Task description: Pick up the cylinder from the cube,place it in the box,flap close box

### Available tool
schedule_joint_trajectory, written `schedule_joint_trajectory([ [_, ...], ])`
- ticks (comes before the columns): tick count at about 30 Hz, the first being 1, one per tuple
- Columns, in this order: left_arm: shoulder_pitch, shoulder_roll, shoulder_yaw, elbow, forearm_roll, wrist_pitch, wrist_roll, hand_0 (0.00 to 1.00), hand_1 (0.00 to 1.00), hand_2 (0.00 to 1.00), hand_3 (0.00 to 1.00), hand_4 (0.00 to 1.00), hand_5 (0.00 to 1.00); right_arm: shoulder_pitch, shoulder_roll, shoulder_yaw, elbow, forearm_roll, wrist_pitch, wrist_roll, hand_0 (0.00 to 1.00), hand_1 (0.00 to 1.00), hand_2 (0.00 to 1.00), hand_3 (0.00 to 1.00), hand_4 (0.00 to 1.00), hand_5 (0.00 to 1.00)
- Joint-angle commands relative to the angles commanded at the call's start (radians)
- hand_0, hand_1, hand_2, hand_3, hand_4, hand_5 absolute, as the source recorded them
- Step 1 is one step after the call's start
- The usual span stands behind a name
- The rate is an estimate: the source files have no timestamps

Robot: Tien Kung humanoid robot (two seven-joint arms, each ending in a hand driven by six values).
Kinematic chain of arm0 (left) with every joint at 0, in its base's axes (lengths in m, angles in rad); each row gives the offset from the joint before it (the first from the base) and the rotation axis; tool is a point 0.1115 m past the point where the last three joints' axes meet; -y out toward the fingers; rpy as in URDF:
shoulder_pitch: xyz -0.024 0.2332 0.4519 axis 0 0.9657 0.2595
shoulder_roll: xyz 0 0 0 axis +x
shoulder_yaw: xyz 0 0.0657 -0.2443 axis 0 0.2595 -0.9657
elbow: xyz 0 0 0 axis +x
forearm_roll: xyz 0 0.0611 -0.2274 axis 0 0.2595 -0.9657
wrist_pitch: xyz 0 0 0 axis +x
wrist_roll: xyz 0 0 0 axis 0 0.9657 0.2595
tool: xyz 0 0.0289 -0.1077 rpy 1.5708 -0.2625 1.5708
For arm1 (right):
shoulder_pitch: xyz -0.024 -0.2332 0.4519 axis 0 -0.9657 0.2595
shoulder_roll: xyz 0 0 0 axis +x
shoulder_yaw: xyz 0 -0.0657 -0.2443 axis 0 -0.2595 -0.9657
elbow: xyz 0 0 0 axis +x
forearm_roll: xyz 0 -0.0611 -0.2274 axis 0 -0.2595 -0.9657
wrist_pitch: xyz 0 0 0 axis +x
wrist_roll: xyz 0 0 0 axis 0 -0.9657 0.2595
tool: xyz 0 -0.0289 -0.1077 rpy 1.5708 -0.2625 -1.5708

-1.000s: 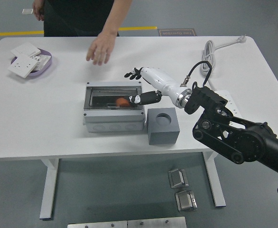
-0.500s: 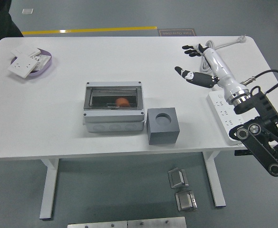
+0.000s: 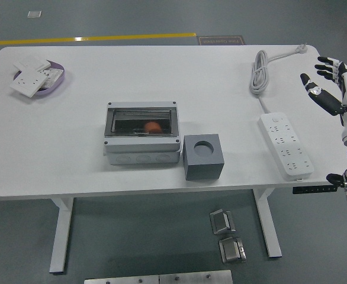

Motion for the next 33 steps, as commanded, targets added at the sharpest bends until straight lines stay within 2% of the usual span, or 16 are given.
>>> schedule_joint_trajectory([
  [14,-0.005,-0.008,0.010,0.000,-0.018,0.001,-0.003,0.602,0.643,0.548,0.555,0.622,0.266,-0.021,-0.003,0.058,0.016,0.003,-0.004,0.012,0.802,0.711,0.708,0.739,0.811,0.423],
  [33,-0.011,-0.004,-0.008,0.000,-0.008,0.000,0.001,0.601,0.642,0.547,0.554,0.636,0.275,-0.017,0.004,0.063,0.019,-0.009,-0.006,0.007,0.802,0.713,0.705,0.737,0.828,0.435],
])
